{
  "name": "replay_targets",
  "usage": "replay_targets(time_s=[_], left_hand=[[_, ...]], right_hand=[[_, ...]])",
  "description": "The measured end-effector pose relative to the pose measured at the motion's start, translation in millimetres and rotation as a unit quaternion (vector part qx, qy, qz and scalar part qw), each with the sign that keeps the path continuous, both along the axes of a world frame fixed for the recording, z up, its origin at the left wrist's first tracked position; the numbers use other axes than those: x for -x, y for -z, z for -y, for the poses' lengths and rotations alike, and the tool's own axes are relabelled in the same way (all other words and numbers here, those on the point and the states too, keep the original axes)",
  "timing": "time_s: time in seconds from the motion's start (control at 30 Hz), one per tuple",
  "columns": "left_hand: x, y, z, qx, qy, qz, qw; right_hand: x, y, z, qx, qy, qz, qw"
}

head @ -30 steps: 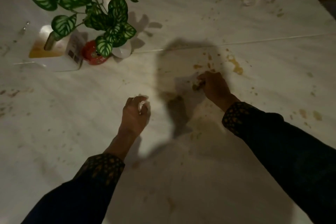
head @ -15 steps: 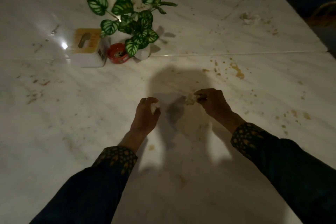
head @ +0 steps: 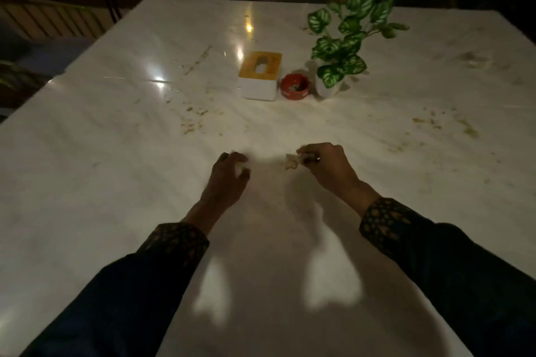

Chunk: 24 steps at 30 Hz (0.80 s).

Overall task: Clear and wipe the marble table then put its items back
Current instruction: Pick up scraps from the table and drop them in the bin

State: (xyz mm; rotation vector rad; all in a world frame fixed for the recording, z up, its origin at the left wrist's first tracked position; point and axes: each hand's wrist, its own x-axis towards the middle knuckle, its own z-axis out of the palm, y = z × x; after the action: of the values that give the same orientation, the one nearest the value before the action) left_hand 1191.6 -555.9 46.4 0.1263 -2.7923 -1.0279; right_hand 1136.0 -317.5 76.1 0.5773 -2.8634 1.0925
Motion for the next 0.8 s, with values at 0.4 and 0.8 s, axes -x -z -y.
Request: replay_targets(time_s=[0.4, 0.8], left_hand=[[-76.3, -13.5, 190.9, 0.014, -0.015, 0.037, 0.999], [-92.5, 2.3, 277.5, 0.002, -0.038, 0.029, 0.999]], right_hand=[[-67.1, -8.5, 186.5, -0.008, -0.040, 0.016, 0.999], [-74.4, -2.1, 275.8, 0.004, -0.030, 0.056, 0.998]])
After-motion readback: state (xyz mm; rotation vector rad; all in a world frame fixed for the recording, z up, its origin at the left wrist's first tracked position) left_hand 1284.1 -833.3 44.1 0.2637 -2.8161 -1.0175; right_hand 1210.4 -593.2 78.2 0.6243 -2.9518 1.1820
